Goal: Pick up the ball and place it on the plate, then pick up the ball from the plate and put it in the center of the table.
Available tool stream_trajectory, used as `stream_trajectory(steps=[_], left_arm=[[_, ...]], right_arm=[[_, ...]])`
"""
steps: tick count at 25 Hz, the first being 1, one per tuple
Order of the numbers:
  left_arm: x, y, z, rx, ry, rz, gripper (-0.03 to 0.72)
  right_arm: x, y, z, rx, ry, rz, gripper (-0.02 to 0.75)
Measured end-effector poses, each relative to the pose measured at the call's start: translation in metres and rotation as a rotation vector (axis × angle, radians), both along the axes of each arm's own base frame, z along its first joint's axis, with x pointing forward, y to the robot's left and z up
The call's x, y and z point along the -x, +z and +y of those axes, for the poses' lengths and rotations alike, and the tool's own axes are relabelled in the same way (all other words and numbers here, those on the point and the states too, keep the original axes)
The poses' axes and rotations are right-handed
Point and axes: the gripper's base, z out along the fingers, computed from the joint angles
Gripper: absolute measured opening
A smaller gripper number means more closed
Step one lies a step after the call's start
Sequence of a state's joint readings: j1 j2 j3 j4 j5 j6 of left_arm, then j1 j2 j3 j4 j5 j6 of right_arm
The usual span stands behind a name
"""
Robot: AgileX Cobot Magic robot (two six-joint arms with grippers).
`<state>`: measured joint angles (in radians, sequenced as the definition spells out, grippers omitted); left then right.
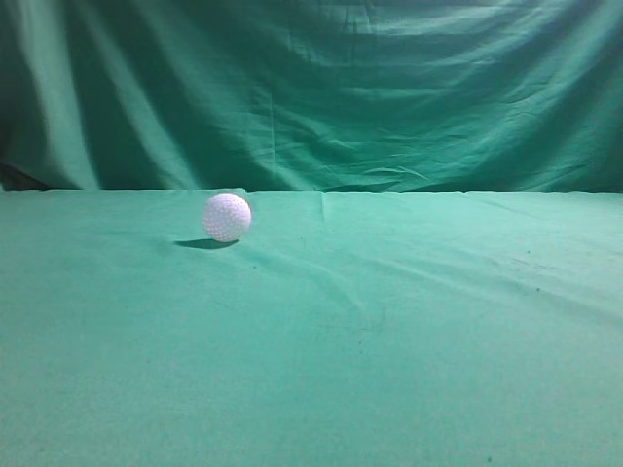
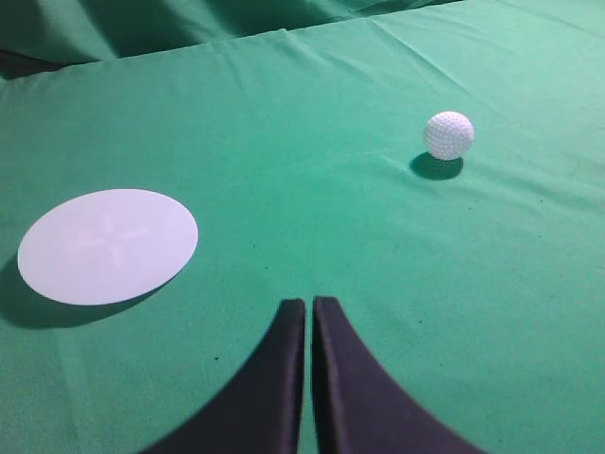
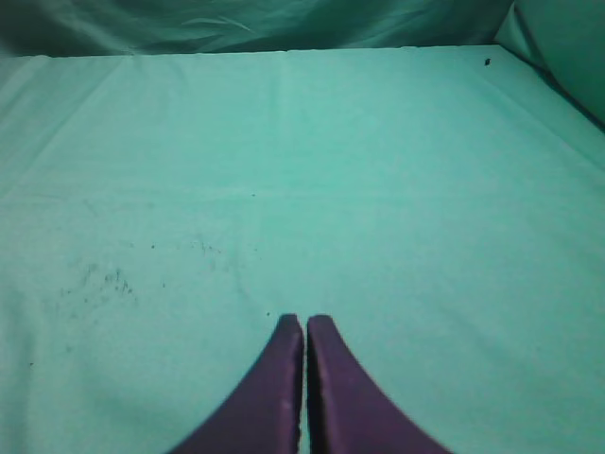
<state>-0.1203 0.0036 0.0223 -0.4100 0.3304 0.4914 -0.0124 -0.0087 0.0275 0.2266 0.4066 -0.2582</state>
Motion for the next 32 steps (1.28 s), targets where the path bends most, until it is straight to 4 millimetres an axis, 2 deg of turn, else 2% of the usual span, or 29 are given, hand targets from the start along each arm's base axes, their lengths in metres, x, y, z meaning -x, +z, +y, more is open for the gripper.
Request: stream_trajectory(steps=[32], left_arm=[[0.0005,-0.0028,0.0042,0.007,0.076,0.028,0.0]], right_arm=[[0.0,-0.0006,0.0001,-0.003,0.0,0.002,0.0]])
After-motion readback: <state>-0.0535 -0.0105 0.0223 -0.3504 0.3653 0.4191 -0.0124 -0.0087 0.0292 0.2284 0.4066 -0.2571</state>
